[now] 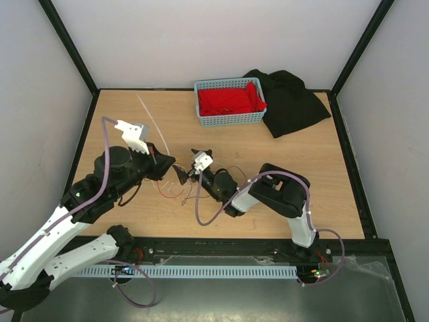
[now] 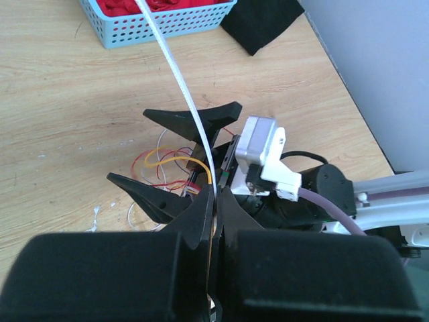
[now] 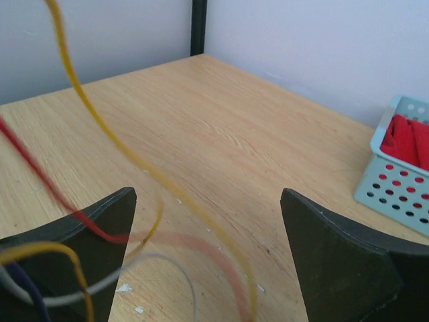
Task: Zip-tie the wires
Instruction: Place the cable at the center of the board.
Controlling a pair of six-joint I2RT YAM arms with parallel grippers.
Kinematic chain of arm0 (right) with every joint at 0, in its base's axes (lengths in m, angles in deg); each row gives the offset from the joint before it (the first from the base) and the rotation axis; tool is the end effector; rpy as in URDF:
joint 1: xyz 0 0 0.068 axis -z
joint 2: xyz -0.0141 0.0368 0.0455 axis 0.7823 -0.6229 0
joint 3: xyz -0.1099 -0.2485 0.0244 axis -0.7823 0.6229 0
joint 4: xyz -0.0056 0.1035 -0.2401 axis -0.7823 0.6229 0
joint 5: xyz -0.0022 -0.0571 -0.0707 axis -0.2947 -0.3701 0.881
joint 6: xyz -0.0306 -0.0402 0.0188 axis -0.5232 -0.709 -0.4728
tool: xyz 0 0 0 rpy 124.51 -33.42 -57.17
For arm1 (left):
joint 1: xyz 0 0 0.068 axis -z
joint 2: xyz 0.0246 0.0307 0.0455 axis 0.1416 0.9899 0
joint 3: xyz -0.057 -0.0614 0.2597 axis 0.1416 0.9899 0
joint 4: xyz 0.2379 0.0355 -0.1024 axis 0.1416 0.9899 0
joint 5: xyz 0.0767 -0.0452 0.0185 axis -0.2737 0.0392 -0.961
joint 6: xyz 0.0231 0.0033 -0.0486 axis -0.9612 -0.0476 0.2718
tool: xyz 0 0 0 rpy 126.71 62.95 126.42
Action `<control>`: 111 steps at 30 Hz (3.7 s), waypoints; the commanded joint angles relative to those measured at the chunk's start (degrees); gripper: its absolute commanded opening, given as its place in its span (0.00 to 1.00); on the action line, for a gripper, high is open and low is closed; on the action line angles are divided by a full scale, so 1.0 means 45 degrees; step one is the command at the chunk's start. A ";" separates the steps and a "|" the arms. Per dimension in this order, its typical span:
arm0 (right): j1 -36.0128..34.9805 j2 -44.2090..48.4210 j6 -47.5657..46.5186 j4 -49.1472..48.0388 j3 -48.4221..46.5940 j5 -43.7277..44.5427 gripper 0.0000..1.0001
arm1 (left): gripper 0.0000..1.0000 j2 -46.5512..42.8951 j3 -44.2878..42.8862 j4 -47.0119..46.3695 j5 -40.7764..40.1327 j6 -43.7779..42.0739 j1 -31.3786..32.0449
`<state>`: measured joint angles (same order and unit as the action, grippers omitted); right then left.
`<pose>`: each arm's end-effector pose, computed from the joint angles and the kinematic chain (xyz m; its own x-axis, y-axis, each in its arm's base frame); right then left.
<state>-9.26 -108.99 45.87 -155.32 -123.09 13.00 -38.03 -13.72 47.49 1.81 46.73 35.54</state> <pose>0.1865 0.3145 0.1731 0.2285 0.1861 -0.9556 -0.7026 0.7110 -0.0295 0.1139 -0.1013 0.3840 -0.3965 -0.2521 -0.8828 0.4419 0.7904 -0.4242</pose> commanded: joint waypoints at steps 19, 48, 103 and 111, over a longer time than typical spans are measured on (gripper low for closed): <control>0.1563 0.1710 0.1514 0.0808 0.2306 0.1554 0.99 | 0.00 -0.0875 -0.2274 0.1703 -0.0562 -0.0804 -0.0039; 0.4413 0.8946 -0.5708 1.4868 -0.0091 -0.2315 0.99 | 0.00 0.2287 -0.1685 0.0111 -0.0871 -0.1990 -0.0691; 0.7297 1.0926 -0.1278 2.3272 -0.3104 -0.6025 0.99 | 0.00 1.0180 0.4202 -0.6770 -0.0043 0.4351 0.0369; 0.7672 1.0904 -0.1087 2.3186 -0.2908 -0.5853 0.99 | 0.00 1.1924 0.2383 -0.7028 0.0128 0.3734 0.0625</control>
<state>24.25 -61.11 39.73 -51.85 -136.21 -14.04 13.79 -1.02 15.78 2.22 65.55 37.99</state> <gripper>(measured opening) 0.993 0.001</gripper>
